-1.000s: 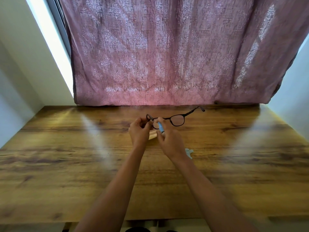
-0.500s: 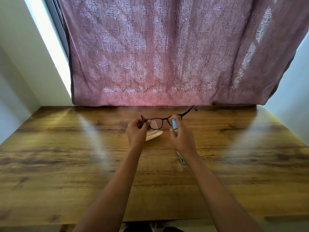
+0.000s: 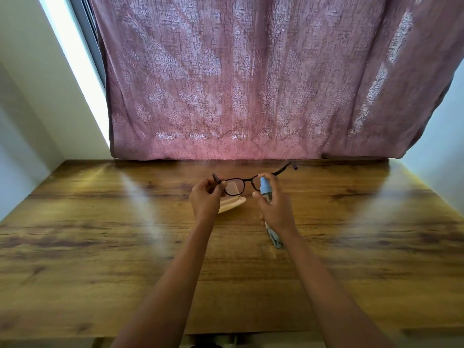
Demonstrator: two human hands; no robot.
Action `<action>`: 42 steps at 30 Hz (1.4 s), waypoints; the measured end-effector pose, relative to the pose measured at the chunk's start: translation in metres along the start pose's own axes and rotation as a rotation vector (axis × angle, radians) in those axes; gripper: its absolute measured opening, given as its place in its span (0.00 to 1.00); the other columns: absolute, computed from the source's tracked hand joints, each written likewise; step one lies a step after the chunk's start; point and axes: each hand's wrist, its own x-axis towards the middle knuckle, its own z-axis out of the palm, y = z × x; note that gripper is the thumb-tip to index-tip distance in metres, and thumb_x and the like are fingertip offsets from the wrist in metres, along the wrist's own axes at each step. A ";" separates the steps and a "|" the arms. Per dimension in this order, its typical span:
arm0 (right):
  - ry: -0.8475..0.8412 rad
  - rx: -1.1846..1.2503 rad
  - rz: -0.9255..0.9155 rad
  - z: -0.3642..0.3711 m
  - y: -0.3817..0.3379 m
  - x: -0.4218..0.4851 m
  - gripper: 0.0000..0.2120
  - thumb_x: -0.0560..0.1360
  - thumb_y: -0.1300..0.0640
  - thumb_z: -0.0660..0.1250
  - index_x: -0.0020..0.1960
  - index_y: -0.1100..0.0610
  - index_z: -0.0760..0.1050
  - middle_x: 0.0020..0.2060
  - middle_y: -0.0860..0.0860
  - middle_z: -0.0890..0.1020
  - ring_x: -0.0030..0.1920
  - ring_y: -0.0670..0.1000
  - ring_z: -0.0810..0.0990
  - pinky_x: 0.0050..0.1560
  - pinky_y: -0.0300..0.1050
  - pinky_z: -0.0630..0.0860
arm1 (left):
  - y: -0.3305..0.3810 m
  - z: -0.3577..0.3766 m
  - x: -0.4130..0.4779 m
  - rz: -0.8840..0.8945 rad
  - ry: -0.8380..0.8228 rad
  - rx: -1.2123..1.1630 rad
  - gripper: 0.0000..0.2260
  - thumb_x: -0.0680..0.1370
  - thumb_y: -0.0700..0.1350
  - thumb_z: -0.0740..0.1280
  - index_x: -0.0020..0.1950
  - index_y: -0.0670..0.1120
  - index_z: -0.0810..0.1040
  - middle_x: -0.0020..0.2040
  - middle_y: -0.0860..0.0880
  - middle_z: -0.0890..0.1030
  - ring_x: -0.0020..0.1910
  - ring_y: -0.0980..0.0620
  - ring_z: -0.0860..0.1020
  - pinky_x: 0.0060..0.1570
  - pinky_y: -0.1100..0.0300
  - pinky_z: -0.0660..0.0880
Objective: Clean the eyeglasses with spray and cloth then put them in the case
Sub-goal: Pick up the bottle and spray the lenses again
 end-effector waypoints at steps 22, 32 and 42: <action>0.086 0.186 0.124 -0.015 0.035 -0.005 0.21 0.72 0.56 0.51 0.65 0.56 0.63 0.30 0.49 0.72 0.28 0.47 0.70 0.30 0.49 0.70 | -0.010 0.013 0.012 -0.005 0.045 0.072 0.03 0.72 0.40 0.71 0.44 0.46 0.81 0.40 0.47 0.83 0.40 0.51 0.83 0.48 0.50 0.81; 0.263 -0.035 0.182 -0.032 0.079 0.012 0.15 0.77 0.58 0.61 0.63 0.60 0.67 0.46 0.50 0.76 0.45 0.51 0.77 0.41 0.42 0.72 | -0.012 0.033 0.023 -0.021 0.040 0.039 0.02 0.73 0.40 0.70 0.45 0.43 0.80 0.37 0.50 0.81 0.34 0.58 0.80 0.32 0.74 0.74; 0.309 -0.079 0.340 -0.032 0.100 0.023 0.19 0.75 0.63 0.65 0.64 0.62 0.68 0.57 0.59 0.77 0.57 0.57 0.75 0.52 0.45 0.69 | -0.019 0.039 0.036 -0.051 0.033 0.047 0.06 0.73 0.39 0.70 0.40 0.49 0.77 0.36 0.51 0.81 0.35 0.57 0.80 0.44 0.60 0.78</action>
